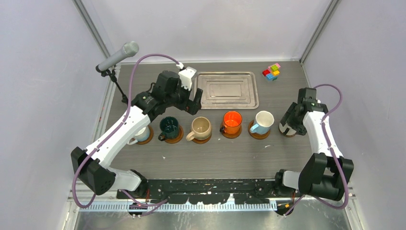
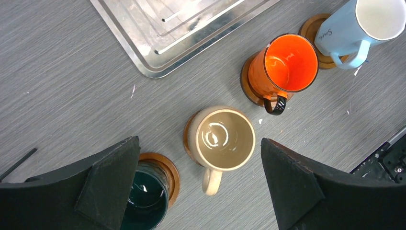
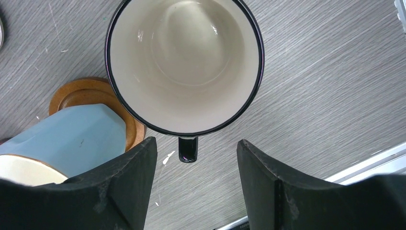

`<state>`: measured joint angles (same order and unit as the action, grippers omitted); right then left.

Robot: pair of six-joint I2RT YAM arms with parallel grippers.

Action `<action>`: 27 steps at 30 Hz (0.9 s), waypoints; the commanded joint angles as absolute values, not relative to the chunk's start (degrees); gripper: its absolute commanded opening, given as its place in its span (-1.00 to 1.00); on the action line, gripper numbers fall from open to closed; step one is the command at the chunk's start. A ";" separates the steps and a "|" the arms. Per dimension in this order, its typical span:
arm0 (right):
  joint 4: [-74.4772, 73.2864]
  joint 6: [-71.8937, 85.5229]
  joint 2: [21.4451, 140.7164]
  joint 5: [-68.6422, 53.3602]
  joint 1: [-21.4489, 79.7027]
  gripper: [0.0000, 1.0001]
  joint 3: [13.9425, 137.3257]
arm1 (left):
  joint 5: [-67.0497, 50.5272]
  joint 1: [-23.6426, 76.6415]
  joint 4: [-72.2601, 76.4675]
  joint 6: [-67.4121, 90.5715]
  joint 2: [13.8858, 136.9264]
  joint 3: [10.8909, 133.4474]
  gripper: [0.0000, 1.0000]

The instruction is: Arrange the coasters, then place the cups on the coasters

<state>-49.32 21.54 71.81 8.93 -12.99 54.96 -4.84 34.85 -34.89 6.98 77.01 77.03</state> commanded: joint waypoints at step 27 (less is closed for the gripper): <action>-59.46 2.61 65.33 -1.98 -13.21 0.74 69.95 | -4.68 34.63 -46.50 -1.30 75.50 78.55 0.99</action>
<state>-59.27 7.29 67.20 4.67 -12.99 64.88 -4.75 34.85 -42.22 1.78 76.99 77.03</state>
